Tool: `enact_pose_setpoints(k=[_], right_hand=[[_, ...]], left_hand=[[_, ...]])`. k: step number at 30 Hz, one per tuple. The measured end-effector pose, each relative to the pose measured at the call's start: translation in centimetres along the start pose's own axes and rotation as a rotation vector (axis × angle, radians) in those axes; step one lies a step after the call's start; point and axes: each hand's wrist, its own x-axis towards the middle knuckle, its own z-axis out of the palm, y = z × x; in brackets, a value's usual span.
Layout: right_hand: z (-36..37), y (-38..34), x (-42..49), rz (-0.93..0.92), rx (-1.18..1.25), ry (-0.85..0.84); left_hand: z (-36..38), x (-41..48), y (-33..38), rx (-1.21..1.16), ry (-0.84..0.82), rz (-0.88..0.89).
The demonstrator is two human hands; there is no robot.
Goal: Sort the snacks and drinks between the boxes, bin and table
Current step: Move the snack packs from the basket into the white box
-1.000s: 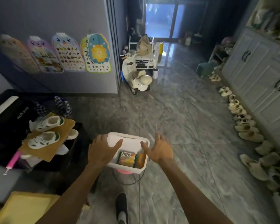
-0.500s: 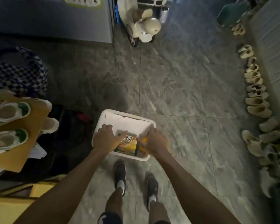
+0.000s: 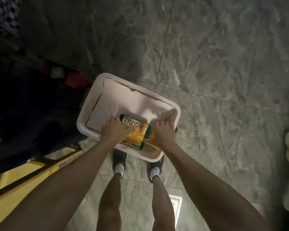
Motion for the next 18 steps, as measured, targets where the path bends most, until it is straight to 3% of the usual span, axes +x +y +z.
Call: enact_pose_setpoints(k=[7, 18], right_hand=[[3.2, 0.5, 0.5, -0.004, -0.083, 0.092], [-2.0, 0.3, -0.9, 0.007, 0.255, 0.245]], left_hand=[[3.8, 1.9, -0.9, -0.184, 0.023, -0.069], [-2.6, -1.4, 0.9, -0.434, 0.136, 0.06]])
